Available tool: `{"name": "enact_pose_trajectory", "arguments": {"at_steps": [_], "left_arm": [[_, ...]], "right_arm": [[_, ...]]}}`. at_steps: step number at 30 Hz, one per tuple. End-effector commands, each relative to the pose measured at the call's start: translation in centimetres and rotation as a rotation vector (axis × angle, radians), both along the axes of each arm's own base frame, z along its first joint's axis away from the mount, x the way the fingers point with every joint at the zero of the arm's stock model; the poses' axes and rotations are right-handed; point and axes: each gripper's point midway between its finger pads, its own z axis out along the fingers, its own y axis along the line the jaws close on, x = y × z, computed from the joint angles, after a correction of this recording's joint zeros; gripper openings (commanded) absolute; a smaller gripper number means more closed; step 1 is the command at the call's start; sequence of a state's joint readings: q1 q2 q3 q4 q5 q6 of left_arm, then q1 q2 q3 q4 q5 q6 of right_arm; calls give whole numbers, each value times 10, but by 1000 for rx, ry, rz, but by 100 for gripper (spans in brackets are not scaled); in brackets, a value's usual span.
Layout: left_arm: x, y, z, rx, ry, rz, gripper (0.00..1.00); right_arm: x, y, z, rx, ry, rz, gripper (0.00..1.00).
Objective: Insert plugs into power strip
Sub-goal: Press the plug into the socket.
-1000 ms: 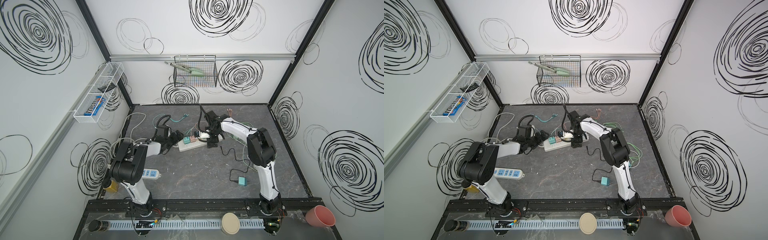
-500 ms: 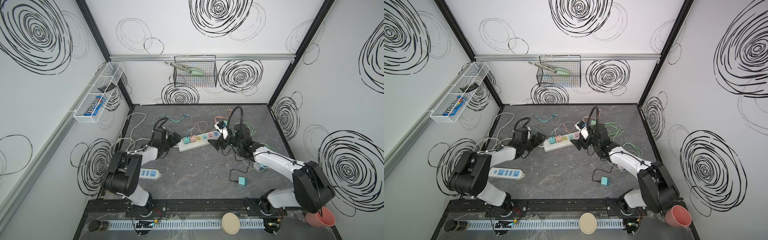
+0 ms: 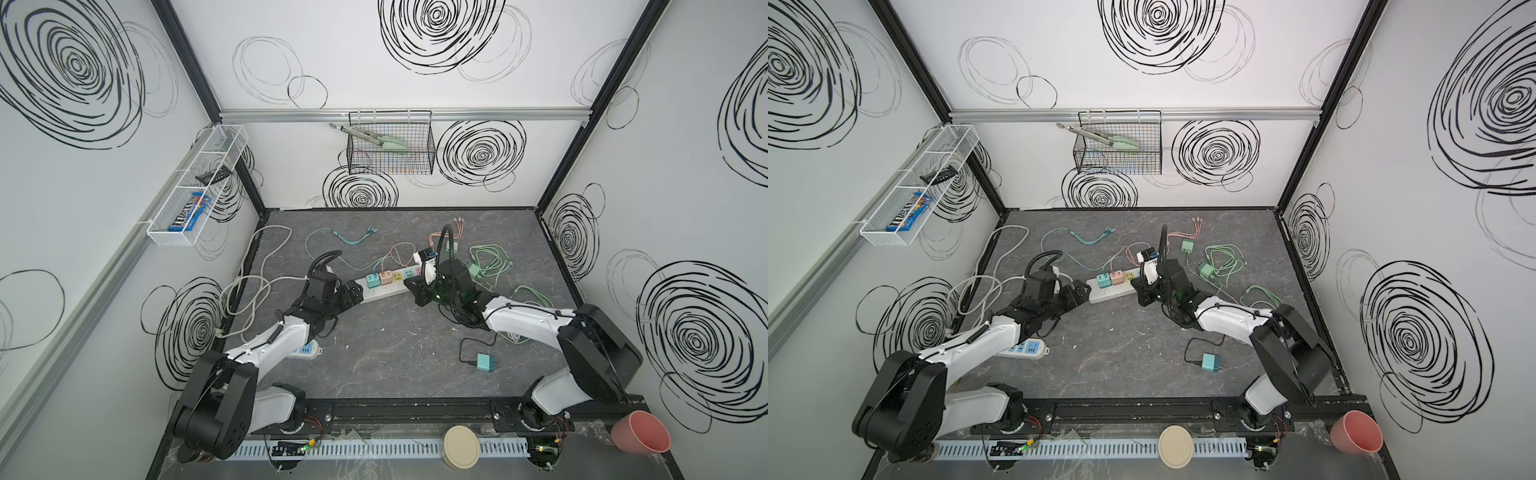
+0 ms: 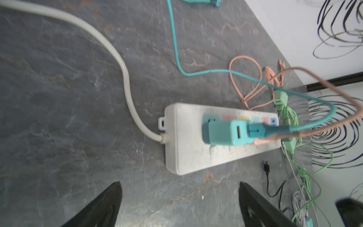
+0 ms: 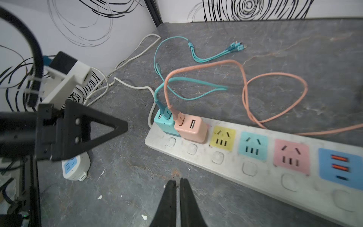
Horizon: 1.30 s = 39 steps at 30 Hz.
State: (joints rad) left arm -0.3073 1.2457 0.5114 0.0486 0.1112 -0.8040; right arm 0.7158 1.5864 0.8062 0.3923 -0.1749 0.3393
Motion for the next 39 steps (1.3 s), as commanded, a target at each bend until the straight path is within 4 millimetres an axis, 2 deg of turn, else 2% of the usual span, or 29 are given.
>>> {"name": "enact_pose_trajectory", "arguments": {"at_steps": [1, 3, 7, 16, 24, 27, 29, 35, 37, 39], "left_arm": [[-19, 0, -15, -15, 68, 12, 96], [-23, 4, -23, 2, 102, 25, 96], [-20, 0, -26, 11, 119, -2, 96], [-14, -9, -31, -4, 127, -36, 96], [-13, -13, -36, -7, 134, -60, 96], [-12, -12, -36, -5, 133, -59, 96], [-12, -11, -37, -3, 133, -60, 96], [-12, -6, -43, 16, 142, -52, 96], [-11, -4, -47, 29, 147, -52, 96], [-8, -2, -47, 36, 141, -48, 96]], "right_arm": [[9, 19, -10, -1, 42, 25, 3], [11, 30, -15, -16, 40, 49, 0], [18, 43, -20, -38, 19, 67, 0], [37, 49, -26, -48, 12, 18, 0], [49, 54, -20, -52, -15, 4, 0], [49, 57, -30, -68, 7, 15, 0], [45, 56, -45, -89, 46, 23, 0], [34, 40, -80, -150, 113, -8, 0], [35, 39, -81, -161, 120, -17, 0], [38, 40, -68, -144, 97, -26, 0]]}}
